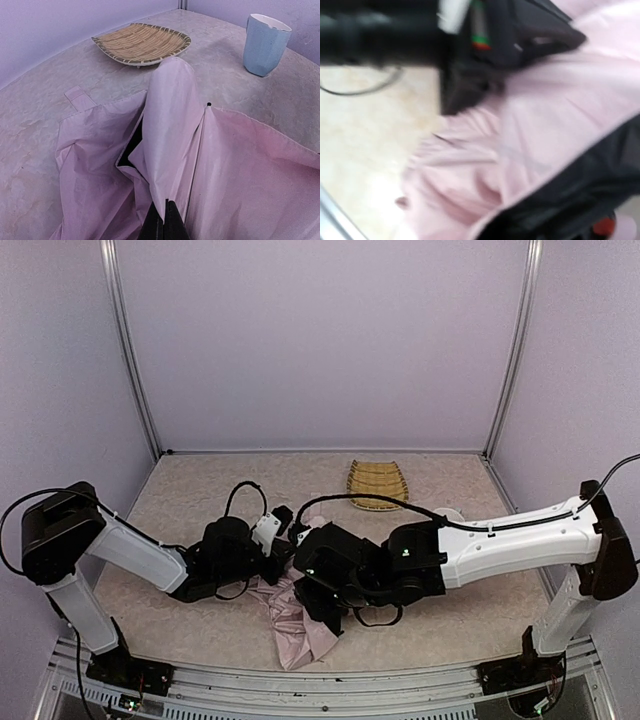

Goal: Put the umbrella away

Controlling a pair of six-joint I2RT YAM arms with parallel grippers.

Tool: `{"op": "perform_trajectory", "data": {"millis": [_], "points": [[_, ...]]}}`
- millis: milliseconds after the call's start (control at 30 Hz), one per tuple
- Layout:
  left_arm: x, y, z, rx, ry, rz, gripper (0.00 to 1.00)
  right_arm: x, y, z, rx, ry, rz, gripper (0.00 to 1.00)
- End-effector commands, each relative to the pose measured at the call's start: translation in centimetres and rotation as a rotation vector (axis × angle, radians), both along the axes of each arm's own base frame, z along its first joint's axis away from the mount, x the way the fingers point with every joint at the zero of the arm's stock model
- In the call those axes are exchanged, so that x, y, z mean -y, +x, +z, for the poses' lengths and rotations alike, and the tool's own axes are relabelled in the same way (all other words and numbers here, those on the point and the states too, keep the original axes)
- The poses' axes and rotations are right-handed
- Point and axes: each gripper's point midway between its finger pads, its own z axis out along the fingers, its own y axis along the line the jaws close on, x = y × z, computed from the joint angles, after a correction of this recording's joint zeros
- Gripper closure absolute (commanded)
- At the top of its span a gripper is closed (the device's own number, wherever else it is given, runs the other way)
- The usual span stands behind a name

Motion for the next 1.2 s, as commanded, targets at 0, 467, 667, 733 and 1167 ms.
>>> {"op": "perform_trajectory", "data": {"millis": [0,467,667,733,1167], "points": [[-0.4,-0.8,-1.3,-0.033,0.016,-0.012,1.0,1.4,0.5,-1.0,-0.017,-0.065,-0.077,0.5],[0.8,-1.6,-0.5,-0.041,-0.009,-0.096,0.93,-2.5,-1.2,2.6,-0.24,0.437,0.341,1.0],[0.2,-1.4,-0.1,-0.039,-0.023,-0.076,0.48,-1.2,-2.0,5.5,-0.209,0.566,0.484,1.0],[-0.5,-1.3,0.9,-0.017,-0.033,-0.056,0.28,-0.8,-1.4,5.4,-0.206,0.559,0.484,1.0],[-4.9,-4.7,10.7,0.125,-0.221,-0.013,0.01,1.5,0.6,4.5,-0.177,0.557,0.453,1.0]]}}
